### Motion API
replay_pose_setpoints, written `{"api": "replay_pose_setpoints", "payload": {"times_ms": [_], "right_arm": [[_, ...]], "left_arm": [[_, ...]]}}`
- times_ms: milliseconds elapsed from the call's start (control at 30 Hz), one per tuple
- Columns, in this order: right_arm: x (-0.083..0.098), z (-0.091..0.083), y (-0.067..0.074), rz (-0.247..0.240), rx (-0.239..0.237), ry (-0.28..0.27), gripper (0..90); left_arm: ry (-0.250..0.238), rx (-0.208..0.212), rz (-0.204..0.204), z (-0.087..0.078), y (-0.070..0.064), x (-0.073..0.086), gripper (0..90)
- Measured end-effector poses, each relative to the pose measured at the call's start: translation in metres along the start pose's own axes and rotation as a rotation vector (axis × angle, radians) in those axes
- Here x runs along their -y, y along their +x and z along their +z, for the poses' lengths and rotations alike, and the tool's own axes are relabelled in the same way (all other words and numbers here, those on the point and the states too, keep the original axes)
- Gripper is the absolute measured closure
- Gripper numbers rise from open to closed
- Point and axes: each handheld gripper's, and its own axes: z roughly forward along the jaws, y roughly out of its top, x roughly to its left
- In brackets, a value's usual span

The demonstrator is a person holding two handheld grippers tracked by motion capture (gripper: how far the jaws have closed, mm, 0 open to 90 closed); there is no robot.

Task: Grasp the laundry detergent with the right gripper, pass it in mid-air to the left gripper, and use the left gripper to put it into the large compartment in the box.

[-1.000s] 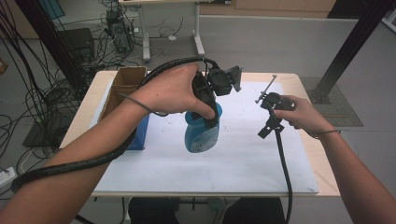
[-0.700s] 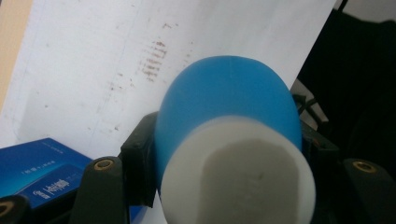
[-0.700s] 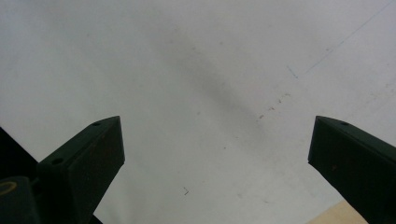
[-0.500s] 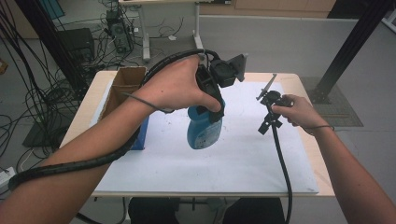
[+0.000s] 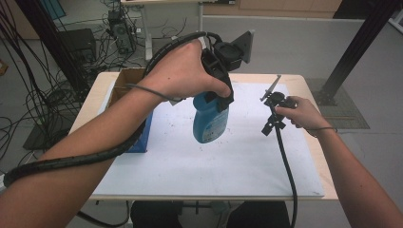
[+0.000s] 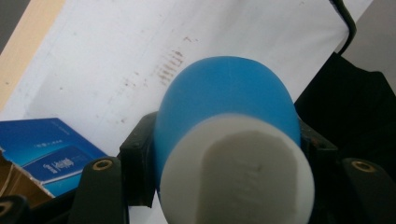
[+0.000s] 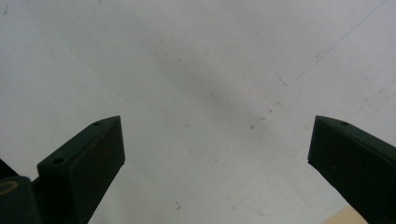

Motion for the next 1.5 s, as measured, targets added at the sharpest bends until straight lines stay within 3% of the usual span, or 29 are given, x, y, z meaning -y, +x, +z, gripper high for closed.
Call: {"api": "replay_pose_setpoints", "payload": {"times_ms": [333, 800, 1100, 1500], "right_arm": [[-0.001, 0.002, -0.001, 0.008, -0.013, 0.0, 3.4], [0.0, 0.002, -0.004, 0.022, -0.019, 0.0, 3.5], [0.001, 0.001, -0.005, 0.021, -0.019, -0.008, 3.6], [0.001, 0.002, -0.008, 0.025, -0.027, -0.015, 3.5]], "left_arm": [[-0.023, 0.012, -0.082, -0.035, 0.014, -0.005, 38.0], [-0.042, -0.017, -0.196, -0.093, 0.045, -0.007, 38.0], [-0.066, -0.034, -0.334, -0.118, 0.079, 0.002, 38.0], [-0.073, -0.121, -0.544, -0.127, 0.14, 0.035, 38.0]]}}
